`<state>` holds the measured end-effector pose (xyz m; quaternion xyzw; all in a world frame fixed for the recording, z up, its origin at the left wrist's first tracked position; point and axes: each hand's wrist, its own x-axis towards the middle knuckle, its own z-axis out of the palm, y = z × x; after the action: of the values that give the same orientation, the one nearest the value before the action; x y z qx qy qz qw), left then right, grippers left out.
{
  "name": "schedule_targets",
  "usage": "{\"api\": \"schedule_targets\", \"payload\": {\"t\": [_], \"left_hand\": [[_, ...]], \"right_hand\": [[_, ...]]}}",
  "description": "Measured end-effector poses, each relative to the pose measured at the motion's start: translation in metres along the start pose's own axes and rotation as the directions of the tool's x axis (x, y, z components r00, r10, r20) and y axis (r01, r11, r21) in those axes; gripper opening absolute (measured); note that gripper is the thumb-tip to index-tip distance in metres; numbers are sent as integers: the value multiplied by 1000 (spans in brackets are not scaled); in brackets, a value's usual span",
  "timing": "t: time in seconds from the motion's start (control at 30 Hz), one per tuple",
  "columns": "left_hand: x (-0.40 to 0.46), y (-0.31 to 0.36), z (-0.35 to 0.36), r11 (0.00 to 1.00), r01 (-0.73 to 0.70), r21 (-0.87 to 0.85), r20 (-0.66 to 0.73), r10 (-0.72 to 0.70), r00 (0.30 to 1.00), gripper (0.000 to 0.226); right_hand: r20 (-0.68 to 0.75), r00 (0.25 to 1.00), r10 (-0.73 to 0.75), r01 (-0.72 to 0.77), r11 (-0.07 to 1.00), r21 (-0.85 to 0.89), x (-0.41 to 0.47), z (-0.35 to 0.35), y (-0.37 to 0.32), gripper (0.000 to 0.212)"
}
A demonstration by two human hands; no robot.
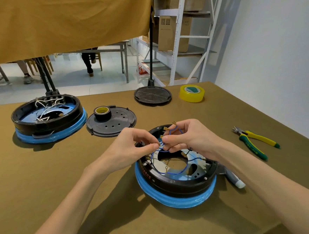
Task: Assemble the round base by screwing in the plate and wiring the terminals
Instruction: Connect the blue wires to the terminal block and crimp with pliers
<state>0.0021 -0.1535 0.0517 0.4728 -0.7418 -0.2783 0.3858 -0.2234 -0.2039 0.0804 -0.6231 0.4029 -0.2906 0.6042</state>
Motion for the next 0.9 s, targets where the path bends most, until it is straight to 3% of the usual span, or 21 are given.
{"api": "schedule_targets", "payload": {"t": [0.1, 0.17, 0.23, 0.27, 0.3, 0.4, 0.47, 0.57, 0.73, 0.8, 0.9], "left_hand": [[0, 0, 0, 997, -59, 56, -51, 62, 997, 9], [0, 5, 2, 978, -182, 103, -116, 193, 974, 9], [2, 11, 4, 893, -324, 313, -156, 385, 910, 13], [3, 12, 5, 843, -358, 402, -146, 445, 883, 17], [3, 11, 5, 837, -354, 417, -140, 444, 885, 21], [1, 6, 1, 971, -158, 178, -180, 190, 965, 26], [1, 0, 0, 993, -70, 96, -189, 87, 978, 28], [3, -3, -1, 998, -27, 52, -144, 34, 989, 17], [4, -4, -1, 997, 79, -1, -66, -79, 995, 6], [4, -3, 2, 997, 75, 12, -55, -74, 996, 5], [4, -2, 5, 999, 34, 18, 14, -34, 999, 5]], "right_hand": [[20, 990, 137, -139, 982, 130, 1, 1, -3, 29], [99, 933, 345, -357, 870, 340, 3, -3, -4, 30], [210, 863, 459, -500, 721, 479, 2, -7, -7, 23], [224, 861, 456, -504, 706, 498, 1, -8, -7, 22], [201, 882, 427, -467, 732, 496, 1, -7, -7, 27], [3, 979, 205, -189, 900, 393, 1, -3, -2, 50], [-99, 995, 22, 2, 971, 238, -1, 0, 2, 45], [-137, 979, -154, 164, 984, 64, -4, 6, 8, 31], [-165, 962, -219, 234, 969, 77, -3, 13, 17, 18], [-141, 974, -179, 193, 977, 90, -3, 13, 19, 7], [-63, 993, -100, 105, 992, 67, -1, 14, 21, 7]]}}
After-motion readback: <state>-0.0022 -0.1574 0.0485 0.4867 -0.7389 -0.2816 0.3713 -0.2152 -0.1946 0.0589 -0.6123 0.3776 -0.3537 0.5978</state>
